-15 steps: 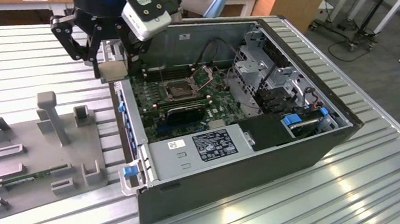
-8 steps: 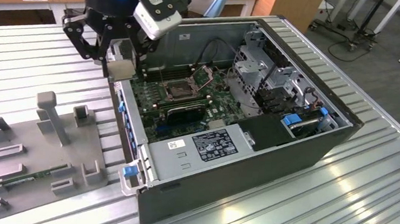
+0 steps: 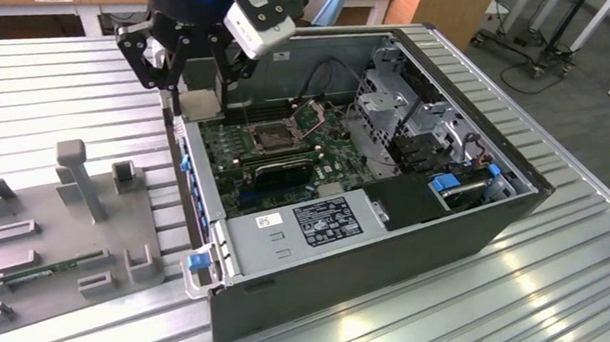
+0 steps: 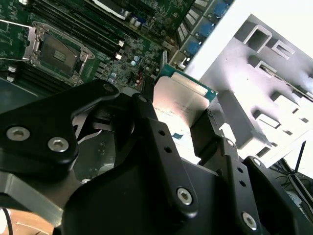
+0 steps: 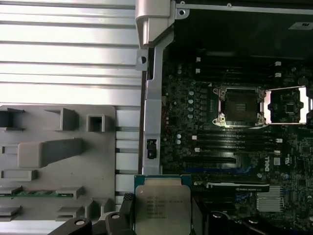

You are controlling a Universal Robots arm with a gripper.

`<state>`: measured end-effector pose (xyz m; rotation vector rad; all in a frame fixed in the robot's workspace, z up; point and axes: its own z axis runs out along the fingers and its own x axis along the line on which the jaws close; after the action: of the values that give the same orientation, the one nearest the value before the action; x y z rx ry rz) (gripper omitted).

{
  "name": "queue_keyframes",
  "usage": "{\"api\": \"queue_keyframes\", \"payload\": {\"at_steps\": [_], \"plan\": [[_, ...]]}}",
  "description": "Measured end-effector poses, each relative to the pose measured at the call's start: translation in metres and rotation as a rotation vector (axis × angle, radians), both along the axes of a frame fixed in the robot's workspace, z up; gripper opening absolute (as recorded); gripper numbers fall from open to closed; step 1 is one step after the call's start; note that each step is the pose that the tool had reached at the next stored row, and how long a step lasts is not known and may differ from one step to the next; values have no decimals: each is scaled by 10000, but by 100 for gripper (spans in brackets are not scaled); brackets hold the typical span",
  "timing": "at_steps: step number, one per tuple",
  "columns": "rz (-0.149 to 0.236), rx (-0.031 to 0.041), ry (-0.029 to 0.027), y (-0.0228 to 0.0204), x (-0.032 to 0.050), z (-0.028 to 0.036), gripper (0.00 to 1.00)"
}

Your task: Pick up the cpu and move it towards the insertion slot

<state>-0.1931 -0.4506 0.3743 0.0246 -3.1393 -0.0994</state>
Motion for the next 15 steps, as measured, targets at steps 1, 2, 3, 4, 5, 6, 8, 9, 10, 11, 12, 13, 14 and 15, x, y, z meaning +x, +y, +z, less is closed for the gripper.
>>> {"api": "queue_keyframes", "payload": {"at_steps": [1,2,3,4,5,6,8,9,10,11,12,13,14,15], "plan": [[0,0,0,0,19,0,54],[0,1,0,0,38,0,54],[0,0,0,0,57,0,54],[0,0,0,0,76,0,54],[1,0,0,0,96,0,54],[1,1,-1,0,114,0,54],[0,0,0,0,150,0,54],[1,0,0,0,168,0,54],[0,0,-1,0,186,-1,54],[0,0,0,0,204,-1,54],[0,0,0,0,221,-1,54],[0,1,-1,0,238,-1,54],[0,0,0,0,254,-1,54],[0,0,0,0,269,-1,54]]}}
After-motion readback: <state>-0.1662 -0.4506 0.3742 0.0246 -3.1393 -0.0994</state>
